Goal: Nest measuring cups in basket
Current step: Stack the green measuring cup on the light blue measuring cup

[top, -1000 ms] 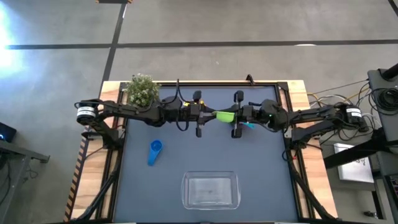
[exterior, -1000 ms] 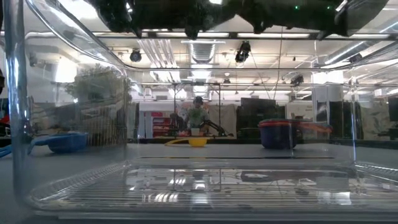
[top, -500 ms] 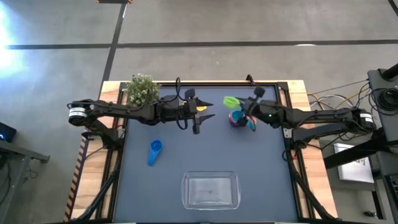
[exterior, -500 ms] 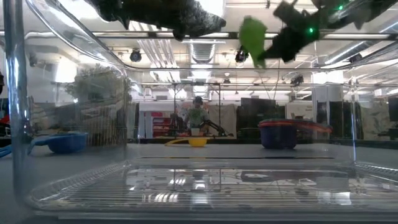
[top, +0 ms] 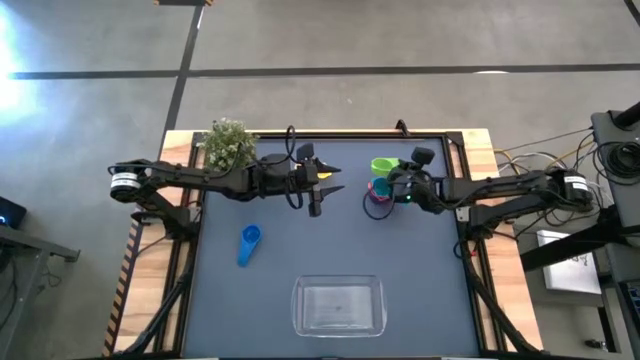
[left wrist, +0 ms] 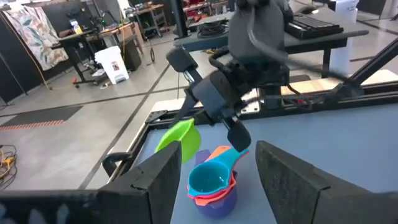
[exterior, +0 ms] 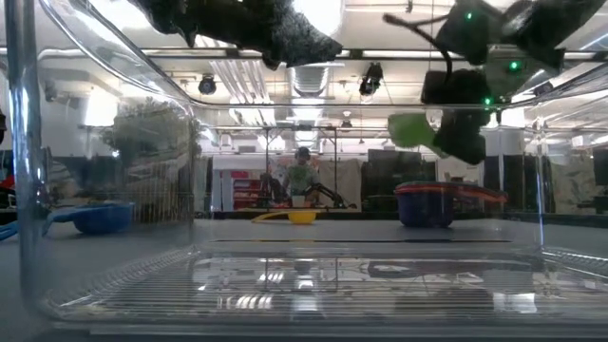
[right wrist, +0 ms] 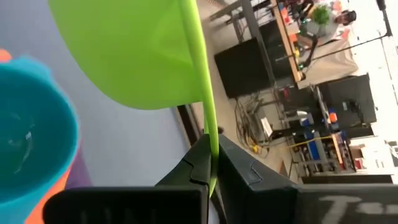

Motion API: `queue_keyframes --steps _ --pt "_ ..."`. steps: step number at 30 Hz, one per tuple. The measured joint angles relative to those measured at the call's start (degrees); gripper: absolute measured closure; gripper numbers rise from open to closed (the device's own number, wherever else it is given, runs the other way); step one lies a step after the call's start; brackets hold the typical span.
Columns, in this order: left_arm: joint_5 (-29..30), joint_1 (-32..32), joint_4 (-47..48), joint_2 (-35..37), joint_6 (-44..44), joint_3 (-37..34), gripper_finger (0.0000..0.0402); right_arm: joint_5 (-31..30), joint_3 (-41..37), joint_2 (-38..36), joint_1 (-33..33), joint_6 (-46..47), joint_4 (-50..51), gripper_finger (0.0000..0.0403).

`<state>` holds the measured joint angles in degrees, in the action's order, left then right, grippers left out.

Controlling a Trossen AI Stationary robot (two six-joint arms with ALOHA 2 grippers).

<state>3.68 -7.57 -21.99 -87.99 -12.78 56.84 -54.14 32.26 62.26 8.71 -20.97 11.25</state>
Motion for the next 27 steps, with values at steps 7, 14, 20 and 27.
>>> queue_keyframes --steps 7,14,20,27 --pt "0.00 -0.17 1.37 0.00 -0.06 0.00 0.0212 -2.49 -1.39 4.36 -4.46 5.72 2.32 0.0395" --pt "0.00 -0.59 2.13 0.00 -0.18 -0.02 0.0212 -2.50 -1.03 5.01 -7.37 14.23 12.61 0.0395" --pt "-0.01 -0.78 2.06 0.00 -0.20 -0.02 0.0212 -1.81 -0.99 5.04 -7.34 16.63 14.84 0.0394" --pt "-0.07 -0.79 1.95 0.00 -0.20 -0.02 0.0212 0.56 -0.99 6.09 -7.32 16.41 14.89 0.0392"
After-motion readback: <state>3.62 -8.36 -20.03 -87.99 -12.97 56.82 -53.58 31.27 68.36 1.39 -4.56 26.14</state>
